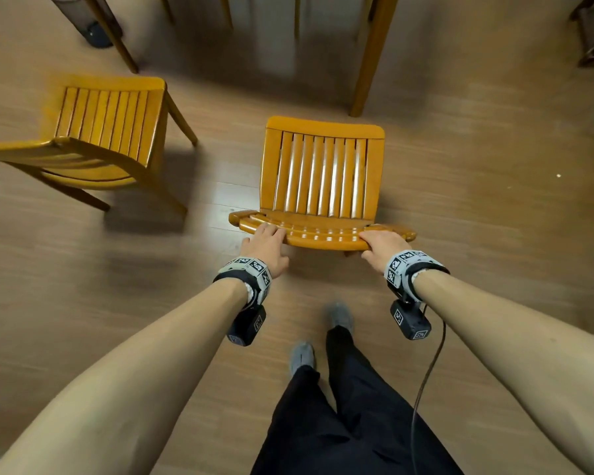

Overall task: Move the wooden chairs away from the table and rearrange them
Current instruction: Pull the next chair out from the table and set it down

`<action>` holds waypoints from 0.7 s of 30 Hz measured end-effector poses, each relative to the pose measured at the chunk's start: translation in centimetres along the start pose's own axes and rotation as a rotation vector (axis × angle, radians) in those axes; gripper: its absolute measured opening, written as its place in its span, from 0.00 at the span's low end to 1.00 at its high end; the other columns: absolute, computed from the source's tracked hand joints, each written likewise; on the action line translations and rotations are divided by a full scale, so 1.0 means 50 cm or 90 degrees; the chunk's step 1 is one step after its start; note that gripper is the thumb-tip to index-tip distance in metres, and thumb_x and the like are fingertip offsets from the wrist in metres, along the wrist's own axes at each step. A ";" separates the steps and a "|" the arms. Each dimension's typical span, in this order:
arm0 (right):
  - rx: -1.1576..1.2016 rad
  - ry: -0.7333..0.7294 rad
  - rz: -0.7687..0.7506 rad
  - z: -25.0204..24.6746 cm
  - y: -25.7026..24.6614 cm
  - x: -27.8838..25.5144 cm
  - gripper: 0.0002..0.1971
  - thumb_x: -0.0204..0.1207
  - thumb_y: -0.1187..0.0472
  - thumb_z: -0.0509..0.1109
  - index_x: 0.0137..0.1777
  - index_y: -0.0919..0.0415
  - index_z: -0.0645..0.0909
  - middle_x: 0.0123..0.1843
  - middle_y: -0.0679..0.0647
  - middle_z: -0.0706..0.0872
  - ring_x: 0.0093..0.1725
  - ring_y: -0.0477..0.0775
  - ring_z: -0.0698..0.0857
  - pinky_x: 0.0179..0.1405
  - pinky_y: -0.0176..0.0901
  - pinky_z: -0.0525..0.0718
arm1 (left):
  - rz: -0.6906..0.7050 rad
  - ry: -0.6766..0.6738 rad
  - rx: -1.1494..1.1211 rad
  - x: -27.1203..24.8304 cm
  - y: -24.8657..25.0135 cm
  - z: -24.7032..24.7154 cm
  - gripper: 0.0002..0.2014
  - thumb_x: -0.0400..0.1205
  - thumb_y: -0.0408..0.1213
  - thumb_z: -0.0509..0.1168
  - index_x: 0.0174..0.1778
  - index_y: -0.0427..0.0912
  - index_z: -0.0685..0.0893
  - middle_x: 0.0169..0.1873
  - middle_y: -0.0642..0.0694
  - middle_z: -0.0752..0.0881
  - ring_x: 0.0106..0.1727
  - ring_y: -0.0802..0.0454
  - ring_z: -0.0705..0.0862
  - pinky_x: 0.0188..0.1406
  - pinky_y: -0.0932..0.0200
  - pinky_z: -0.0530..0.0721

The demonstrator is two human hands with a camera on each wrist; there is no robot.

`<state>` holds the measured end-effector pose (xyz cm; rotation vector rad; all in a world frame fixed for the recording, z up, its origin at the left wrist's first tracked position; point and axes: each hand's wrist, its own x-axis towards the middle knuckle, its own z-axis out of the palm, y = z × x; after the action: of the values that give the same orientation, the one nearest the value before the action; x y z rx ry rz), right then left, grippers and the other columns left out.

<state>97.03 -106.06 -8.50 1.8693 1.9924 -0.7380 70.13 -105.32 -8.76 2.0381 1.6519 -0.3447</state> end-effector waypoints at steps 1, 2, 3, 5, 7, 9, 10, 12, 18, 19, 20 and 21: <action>0.014 -0.014 -0.005 -0.010 0.004 0.000 0.15 0.82 0.51 0.67 0.66 0.52 0.81 0.65 0.53 0.85 0.63 0.59 0.83 0.63 0.54 0.82 | -0.007 -0.005 0.005 0.007 0.006 -0.010 0.26 0.79 0.43 0.66 0.75 0.45 0.72 0.76 0.45 0.72 0.79 0.44 0.65 0.72 0.38 0.73; 0.025 -0.034 -0.011 -0.021 0.009 0.001 0.15 0.83 0.50 0.66 0.66 0.52 0.81 0.65 0.53 0.85 0.63 0.58 0.83 0.62 0.53 0.82 | -0.019 -0.013 0.012 0.014 0.014 -0.019 0.25 0.80 0.43 0.64 0.74 0.44 0.73 0.75 0.44 0.73 0.78 0.43 0.66 0.71 0.38 0.74; 0.030 -0.055 -0.017 -0.030 0.017 0.002 0.16 0.84 0.49 0.65 0.68 0.52 0.80 0.67 0.52 0.84 0.64 0.57 0.83 0.62 0.52 0.82 | -0.031 -0.027 0.020 0.020 0.023 -0.028 0.24 0.80 0.44 0.63 0.73 0.44 0.75 0.74 0.42 0.74 0.77 0.42 0.68 0.71 0.37 0.75; 0.031 -0.074 -0.012 -0.053 0.035 0.001 0.19 0.84 0.50 0.64 0.73 0.52 0.79 0.70 0.51 0.82 0.66 0.58 0.82 0.62 0.51 0.82 | -0.063 -0.065 0.024 0.027 0.040 -0.045 0.21 0.80 0.46 0.62 0.68 0.43 0.78 0.72 0.41 0.76 0.74 0.40 0.72 0.68 0.38 0.77; 0.045 -0.062 0.013 -0.077 0.060 0.004 0.21 0.83 0.51 0.63 0.75 0.49 0.79 0.73 0.53 0.82 0.66 0.59 0.83 0.58 0.49 0.83 | -0.092 -0.096 0.015 0.031 0.057 -0.066 0.18 0.78 0.47 0.62 0.60 0.44 0.82 0.63 0.39 0.83 0.62 0.39 0.81 0.60 0.40 0.83; 0.070 -0.062 0.030 -0.110 0.094 0.009 0.22 0.81 0.52 0.63 0.76 0.48 0.79 0.74 0.54 0.81 0.67 0.60 0.83 0.58 0.49 0.83 | -0.119 -0.103 -0.003 0.038 0.088 -0.095 0.17 0.77 0.47 0.62 0.59 0.44 0.83 0.56 0.40 0.86 0.52 0.40 0.85 0.54 0.43 0.87; 0.076 -0.063 0.030 -0.130 0.112 0.014 0.22 0.81 0.53 0.63 0.75 0.48 0.79 0.73 0.55 0.81 0.67 0.60 0.83 0.58 0.49 0.83 | -0.130 -0.097 -0.009 0.045 0.108 -0.113 0.18 0.78 0.47 0.62 0.61 0.44 0.82 0.57 0.41 0.87 0.53 0.40 0.85 0.55 0.43 0.86; 0.081 -0.062 0.021 -0.179 0.150 0.025 0.22 0.81 0.53 0.63 0.75 0.50 0.79 0.74 0.55 0.81 0.67 0.60 0.83 0.60 0.50 0.82 | -0.134 -0.079 -0.016 0.066 0.160 -0.156 0.21 0.80 0.45 0.63 0.69 0.44 0.80 0.63 0.42 0.85 0.59 0.40 0.84 0.61 0.42 0.84; 0.055 0.011 -0.042 -0.356 0.287 0.085 0.23 0.83 0.56 0.63 0.78 0.52 0.77 0.76 0.54 0.80 0.72 0.59 0.80 0.65 0.49 0.78 | -0.112 -0.004 -0.023 0.172 0.356 -0.319 0.24 0.83 0.43 0.60 0.76 0.43 0.76 0.69 0.40 0.82 0.63 0.41 0.84 0.60 0.46 0.85; 0.049 0.028 -0.050 -0.388 0.313 0.092 0.23 0.83 0.56 0.63 0.78 0.52 0.77 0.76 0.54 0.80 0.72 0.59 0.80 0.66 0.48 0.78 | -0.107 0.012 -0.019 0.190 0.391 -0.345 0.24 0.83 0.43 0.60 0.76 0.43 0.76 0.68 0.40 0.82 0.63 0.41 0.83 0.60 0.46 0.85; 0.043 0.043 -0.056 -0.422 0.340 0.097 0.23 0.83 0.57 0.63 0.77 0.52 0.78 0.76 0.53 0.80 0.72 0.59 0.80 0.66 0.48 0.78 | -0.101 0.026 -0.014 0.208 0.425 -0.373 0.24 0.83 0.43 0.60 0.76 0.43 0.76 0.68 0.40 0.82 0.63 0.40 0.83 0.60 0.46 0.84; 0.039 0.052 -0.057 -0.453 0.370 0.103 0.23 0.82 0.57 0.63 0.77 0.51 0.78 0.75 0.53 0.81 0.72 0.60 0.80 0.66 0.49 0.78 | -0.096 0.040 -0.012 0.226 0.459 -0.400 0.24 0.83 0.44 0.60 0.77 0.43 0.76 0.68 0.40 0.83 0.63 0.40 0.84 0.60 0.47 0.84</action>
<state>117.53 -88.81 4.35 1.8826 2.1387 -0.7662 92.79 -88.79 7.58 1.9344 1.8456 -0.3173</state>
